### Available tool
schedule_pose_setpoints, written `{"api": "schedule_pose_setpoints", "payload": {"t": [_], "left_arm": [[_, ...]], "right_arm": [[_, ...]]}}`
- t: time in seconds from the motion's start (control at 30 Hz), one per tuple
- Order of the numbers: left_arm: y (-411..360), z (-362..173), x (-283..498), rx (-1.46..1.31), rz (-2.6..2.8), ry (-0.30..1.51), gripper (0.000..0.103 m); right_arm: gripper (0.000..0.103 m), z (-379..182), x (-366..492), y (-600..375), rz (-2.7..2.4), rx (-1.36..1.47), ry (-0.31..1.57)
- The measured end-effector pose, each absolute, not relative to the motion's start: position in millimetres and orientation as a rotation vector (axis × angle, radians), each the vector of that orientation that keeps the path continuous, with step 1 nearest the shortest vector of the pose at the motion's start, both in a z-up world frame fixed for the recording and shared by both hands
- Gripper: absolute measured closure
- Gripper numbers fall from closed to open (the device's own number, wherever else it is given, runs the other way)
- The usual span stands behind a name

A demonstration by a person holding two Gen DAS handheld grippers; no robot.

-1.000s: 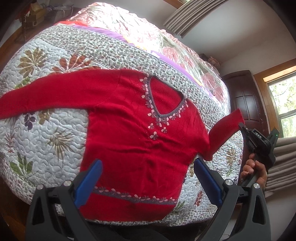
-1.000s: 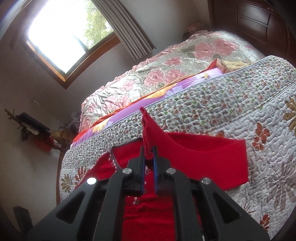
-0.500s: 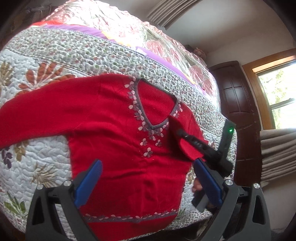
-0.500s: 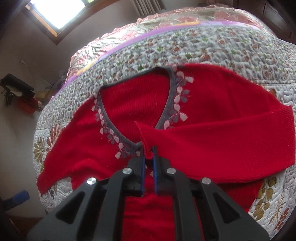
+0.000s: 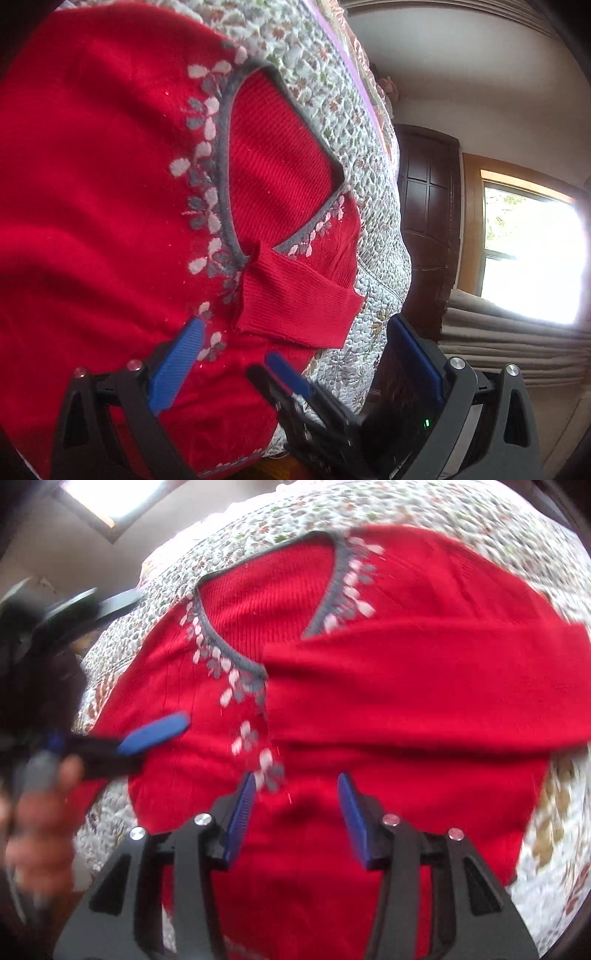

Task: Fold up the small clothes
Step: 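Open the right tool to release the sleeve while the left tool grasps its cuff, then drag the folded sleeve cuff with the left tool to straighten it, then release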

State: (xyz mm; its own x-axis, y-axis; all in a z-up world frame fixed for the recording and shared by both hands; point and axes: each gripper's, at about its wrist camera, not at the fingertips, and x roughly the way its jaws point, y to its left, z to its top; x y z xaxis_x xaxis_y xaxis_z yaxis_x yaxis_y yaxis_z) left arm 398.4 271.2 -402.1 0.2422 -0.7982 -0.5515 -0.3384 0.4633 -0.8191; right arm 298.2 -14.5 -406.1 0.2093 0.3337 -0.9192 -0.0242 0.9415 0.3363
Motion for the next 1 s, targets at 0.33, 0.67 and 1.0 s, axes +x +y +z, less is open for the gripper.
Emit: {"api": "schedule_pose_setpoints", "payload": {"t": [0.33, 0.67, 1.0], "left_arm": [[215, -440, 427, -1.051, -0.467, 1.476, 0.004], [215, -421, 421, -0.794, -0.344, 1.545, 0.1], [229, -353, 425, -0.647, -0.452, 1.426, 0.1]], "right_arm": [[0.052, -391, 196, -63, 0.168, 0.351, 1.444], [0.052, -374, 168, -45, 0.198, 0.395, 1.44], [0.052, -372, 162, -31, 0.208, 0.398, 1.468]]}}
